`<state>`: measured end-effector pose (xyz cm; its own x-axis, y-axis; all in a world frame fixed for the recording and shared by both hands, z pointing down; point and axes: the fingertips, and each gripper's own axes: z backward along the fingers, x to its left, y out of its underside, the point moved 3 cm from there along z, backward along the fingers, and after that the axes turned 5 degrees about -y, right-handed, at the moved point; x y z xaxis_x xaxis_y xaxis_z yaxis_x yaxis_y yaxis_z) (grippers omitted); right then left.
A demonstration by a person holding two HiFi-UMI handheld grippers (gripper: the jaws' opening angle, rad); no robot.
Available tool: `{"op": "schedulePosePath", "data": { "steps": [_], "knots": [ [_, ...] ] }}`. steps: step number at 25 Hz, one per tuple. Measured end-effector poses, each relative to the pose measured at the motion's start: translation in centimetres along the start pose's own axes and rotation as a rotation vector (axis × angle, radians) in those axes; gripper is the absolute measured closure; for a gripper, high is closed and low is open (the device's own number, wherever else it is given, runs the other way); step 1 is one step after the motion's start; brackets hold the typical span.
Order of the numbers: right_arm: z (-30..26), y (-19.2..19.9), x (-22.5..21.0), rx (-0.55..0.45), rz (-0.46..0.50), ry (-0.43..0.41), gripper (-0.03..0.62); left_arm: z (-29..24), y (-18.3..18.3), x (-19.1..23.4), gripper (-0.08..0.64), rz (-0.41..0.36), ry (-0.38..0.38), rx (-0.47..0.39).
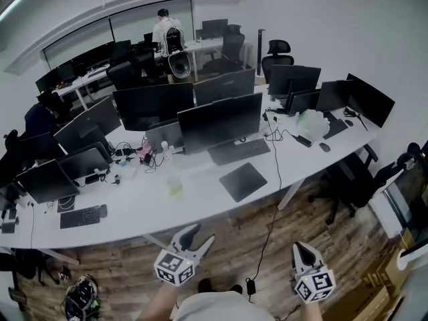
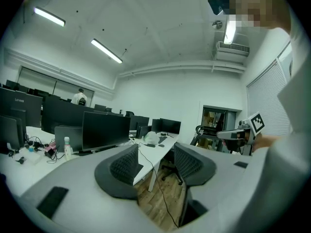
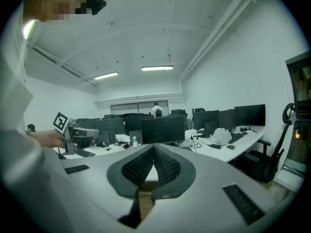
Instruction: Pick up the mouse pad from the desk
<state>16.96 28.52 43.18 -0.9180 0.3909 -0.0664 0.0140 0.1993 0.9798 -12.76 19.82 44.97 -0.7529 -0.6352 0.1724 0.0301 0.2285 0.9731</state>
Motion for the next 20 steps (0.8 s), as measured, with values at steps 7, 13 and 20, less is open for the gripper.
{"op": "schedulePosePath", "data": {
  "steps": [7, 13, 20],
  "knots": [
    [0.3, 0.3, -0.9, -0.002, -0.006, -0.024, 0.58, 0.0, 0.8, -1.1, 0.224, -0.001, -0.022, 0.009],
    [0.1, 0.7, -2.3, 0.005, -0.011, -0.048, 0.58, -0.3, 1.1, -1.8, 0.207, 0.016, -0.051, 0.008],
    [-0.2, 1.2, -3.8, 0.026, -0.017, -0.068, 0.58, -0.6, 1.4, -2.4, 0.206, 0.028, -0.078, 0.011]
  ]
}}
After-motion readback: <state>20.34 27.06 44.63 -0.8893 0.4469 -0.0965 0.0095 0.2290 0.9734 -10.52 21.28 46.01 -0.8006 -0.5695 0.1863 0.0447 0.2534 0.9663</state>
